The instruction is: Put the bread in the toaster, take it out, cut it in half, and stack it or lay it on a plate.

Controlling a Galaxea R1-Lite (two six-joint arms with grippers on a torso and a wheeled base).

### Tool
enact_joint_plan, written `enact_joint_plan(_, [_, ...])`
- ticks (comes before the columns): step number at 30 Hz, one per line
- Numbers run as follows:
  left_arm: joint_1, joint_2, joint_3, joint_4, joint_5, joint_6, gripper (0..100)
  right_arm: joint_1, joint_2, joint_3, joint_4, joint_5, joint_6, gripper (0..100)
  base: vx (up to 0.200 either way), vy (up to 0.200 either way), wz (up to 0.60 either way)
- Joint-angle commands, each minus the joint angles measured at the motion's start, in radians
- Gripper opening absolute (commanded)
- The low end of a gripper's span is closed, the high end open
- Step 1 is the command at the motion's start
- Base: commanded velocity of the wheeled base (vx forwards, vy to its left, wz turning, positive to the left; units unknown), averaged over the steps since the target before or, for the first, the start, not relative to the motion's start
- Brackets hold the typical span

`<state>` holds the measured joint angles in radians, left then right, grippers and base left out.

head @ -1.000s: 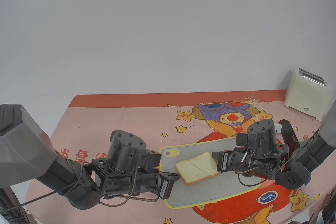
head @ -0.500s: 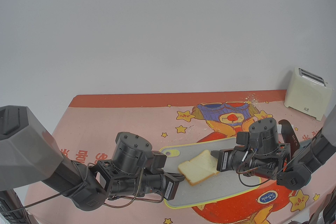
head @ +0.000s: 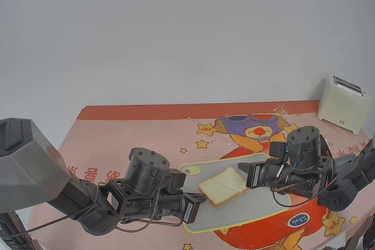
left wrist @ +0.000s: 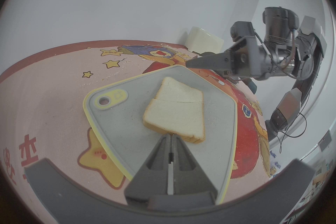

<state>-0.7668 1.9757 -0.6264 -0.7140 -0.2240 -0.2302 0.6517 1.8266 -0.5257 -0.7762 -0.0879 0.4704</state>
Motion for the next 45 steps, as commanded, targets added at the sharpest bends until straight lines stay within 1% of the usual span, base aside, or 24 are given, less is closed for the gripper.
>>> enact_joint_plan(1, [-0.002, 0.003, 0.005, 0.002, 0.0, 0.0, 0, -0.029, 0.017, -0.002, -0.005, -0.003, -0.018, 0, 0.0, 0.0, 0.0])
enact_joint_plan(3, [-0.002, 0.002, 0.005, 0.002, 0.0, 0.0, 0, -0.03, 0.02, -0.003, -0.002, -0.012, -0.03, 0, 0.0, 0.0, 0.0])
enact_joint_plan(4, [-0.002, 0.002, 0.005, 0.002, 0.0, 0.0, 0, -0.029, 0.025, -0.003, 0.003, -0.024, -0.035, 0, 0.0, 0.0, 0.0])
enact_joint_plan(5, [0.0, 0.002, 0.005, 0.002, 0.0, 0.0, 0, -0.029, 0.036, -0.003, 0.005, -0.05, -0.046, 0, 0.0, 0.0, 0.0])
enact_joint_plan(7, [-0.002, 0.0, 0.008, 0.002, 0.0, 0.0, 0, -0.027, 0.062, -0.003, -0.005, -0.084, -0.064, 0, 0.0, 0.0, 0.0])
enact_joint_plan(8, [-0.002, -0.002, 0.01, 0.002, 0.0, 0.0, 0, -0.027, 0.08, -0.003, -0.009, -0.107, -0.081, 0, 0.0, 0.0, 0.0])
enact_joint_plan(10, [-0.002, -0.002, 0.016, 0.002, 0.0, 0.0, 0, -0.029, 0.099, -0.002, -0.02, -0.136, -0.099, 0, 0.0, 0.0, 0.0])
enact_joint_plan(11, [-0.002, -0.002, 0.019, 0.002, 0.0, -0.001, 0, -0.027, 0.106, 0.0, -0.032, -0.141, -0.104, 0, 0.0, 0.0, 0.0])
enact_joint_plan(15, [-0.002, -0.005, 0.022, 0.002, 0.0, -0.001, 0, -0.018, 0.128, 0.009, -0.069, -0.141, -0.107, 0, 0.0, 0.0, 0.0])
enact_joint_plan(21, [-0.002, -0.005, 0.022, 0.002, 0.0, -0.001, 0, -0.012, 0.149, 0.013, -0.069, -0.141, -0.108, 0, 0.0, 0.0, 0.0])
enact_joint_plan(24, [-0.002, -0.005, 0.022, 0.002, 0.0, 0.0, 0, 0.006, 0.154, 0.018, -0.072, -0.141, -0.107, 0, 0.0, 0.0, 0.0])
enact_joint_plan(28, [-0.002, -0.005, 0.022, 0.002, 0.0, 0.0, 0, 0.013, 0.149, 0.018, -0.072, -0.141, -0.105, 0, 0.0, 0.0, 0.0])
enact_joint_plan(31, [-0.002, -0.003, 0.02, 0.002, 0.0, -0.001, 0, 0.019, 0.146, 0.02, -0.071, -0.131, -0.102, 0, 0.0, 0.0, 0.0])
enact_joint_plan(40, [0.001, 0.002, 0.014, 0.002, 0.0, 0.0, 0, 0.049, 0.122, 0.02, -0.072, -0.128, -0.092, 0, 0.0, 0.0, 0.0])
enact_joint_plan(42, [0.003, 0.002, 0.014, 0.002, 0.0, 0.0, 0, 0.049, 0.112, 0.021, -0.072, -0.122, -0.09, 0, 0.0, 0.0, 0.0])
enact_joint_plan(45, [0.004, 0.003, 0.017, 0.002, 0.0, 0.0, 0, 0.049, 0.079, 0.032, -0.071, -0.09, -0.088, 0, 0.0, 0.0, 0.0])
